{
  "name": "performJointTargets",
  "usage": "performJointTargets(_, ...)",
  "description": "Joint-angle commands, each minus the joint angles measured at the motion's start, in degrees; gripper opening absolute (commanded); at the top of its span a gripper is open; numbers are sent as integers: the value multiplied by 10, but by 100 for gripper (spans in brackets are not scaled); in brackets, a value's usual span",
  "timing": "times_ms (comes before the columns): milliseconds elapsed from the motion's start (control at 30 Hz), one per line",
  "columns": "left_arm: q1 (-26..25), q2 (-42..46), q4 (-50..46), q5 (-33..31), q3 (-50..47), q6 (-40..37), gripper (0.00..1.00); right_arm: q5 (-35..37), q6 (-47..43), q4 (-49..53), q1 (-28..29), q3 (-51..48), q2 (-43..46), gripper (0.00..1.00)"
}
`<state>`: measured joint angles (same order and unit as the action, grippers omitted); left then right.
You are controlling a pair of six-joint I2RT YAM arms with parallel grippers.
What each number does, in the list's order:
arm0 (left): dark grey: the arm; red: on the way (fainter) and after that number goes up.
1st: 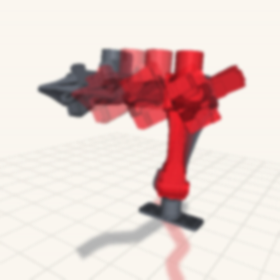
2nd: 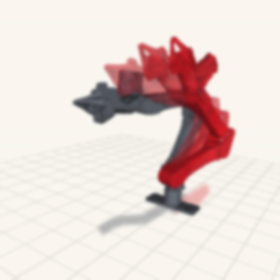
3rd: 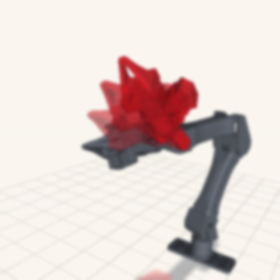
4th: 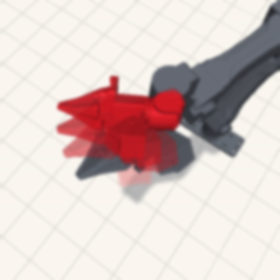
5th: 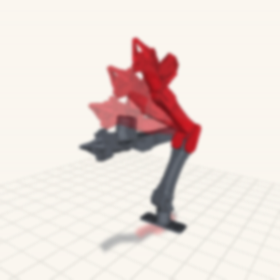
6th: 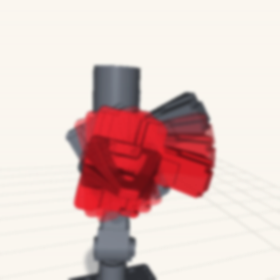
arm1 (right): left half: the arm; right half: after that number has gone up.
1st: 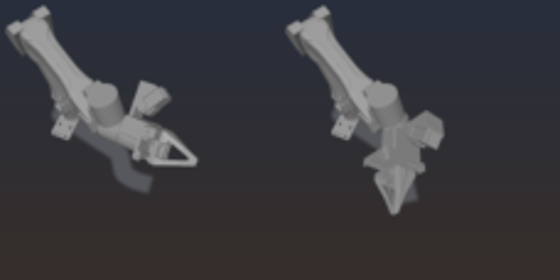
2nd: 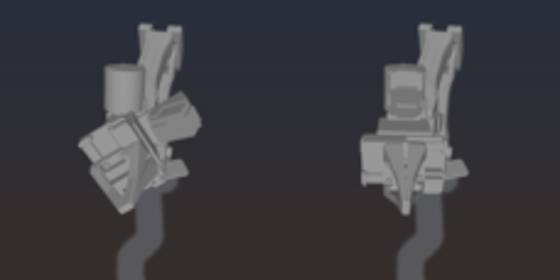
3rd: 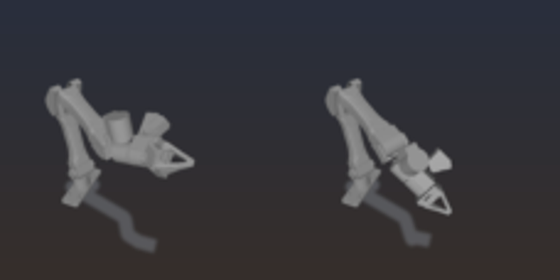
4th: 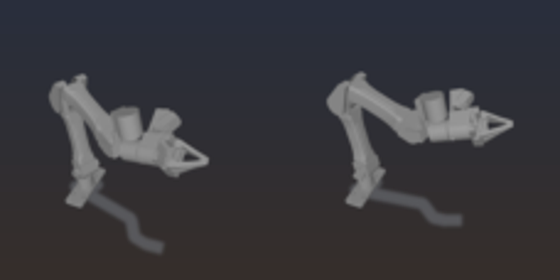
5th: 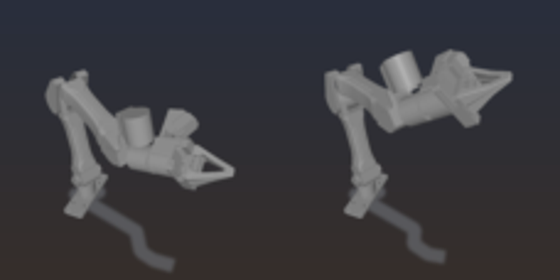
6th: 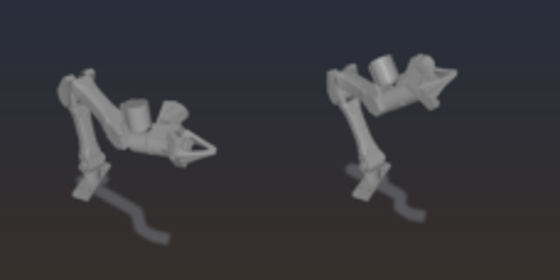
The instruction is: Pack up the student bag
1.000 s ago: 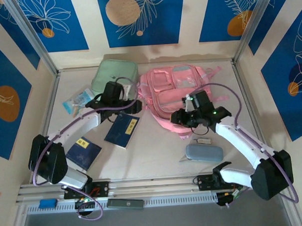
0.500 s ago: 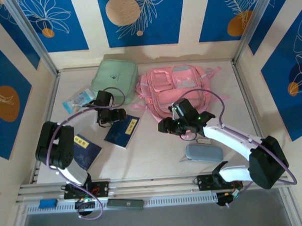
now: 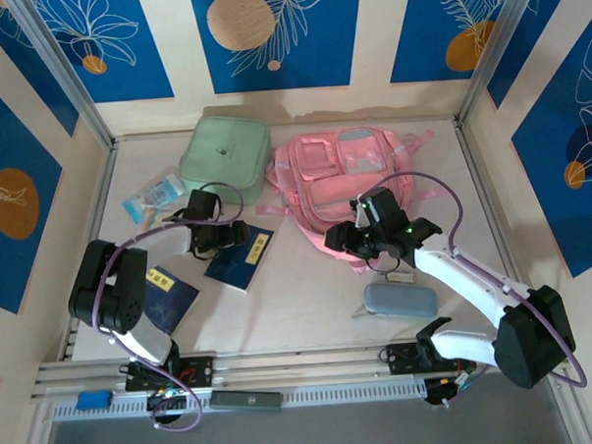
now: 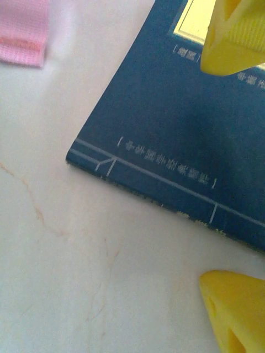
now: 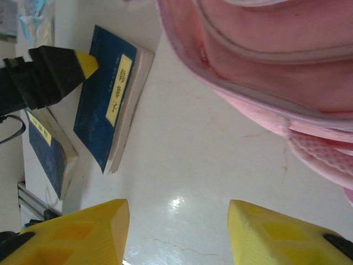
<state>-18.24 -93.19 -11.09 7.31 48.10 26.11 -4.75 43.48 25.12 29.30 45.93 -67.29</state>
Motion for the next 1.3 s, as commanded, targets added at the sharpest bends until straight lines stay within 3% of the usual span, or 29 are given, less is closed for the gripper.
performJointTargets(0,-52,11,-59,51,-26,46,90,-18,-14,17,-9,-2,-2,50)
performJointTargets(200,-127,85,-94,-38,-67,152,92,-19,-33,37,-4,25,-39,50)
performJointTargets(367,-187,127,-65,-41,-99,234,92,-31,-32,42,18,56,-85,51)
performJointTargets(567,-179,177,-79,-73,-127,231,92,-22,-14,31,84,92,-159,52)
performJointTargets(767,-178,204,-41,-16,-150,253,83,-13,-9,21,142,147,-253,56)
performJointTargets(1267,-179,234,-5,22,-191,260,59,-25,-13,-27,157,180,-372,49)
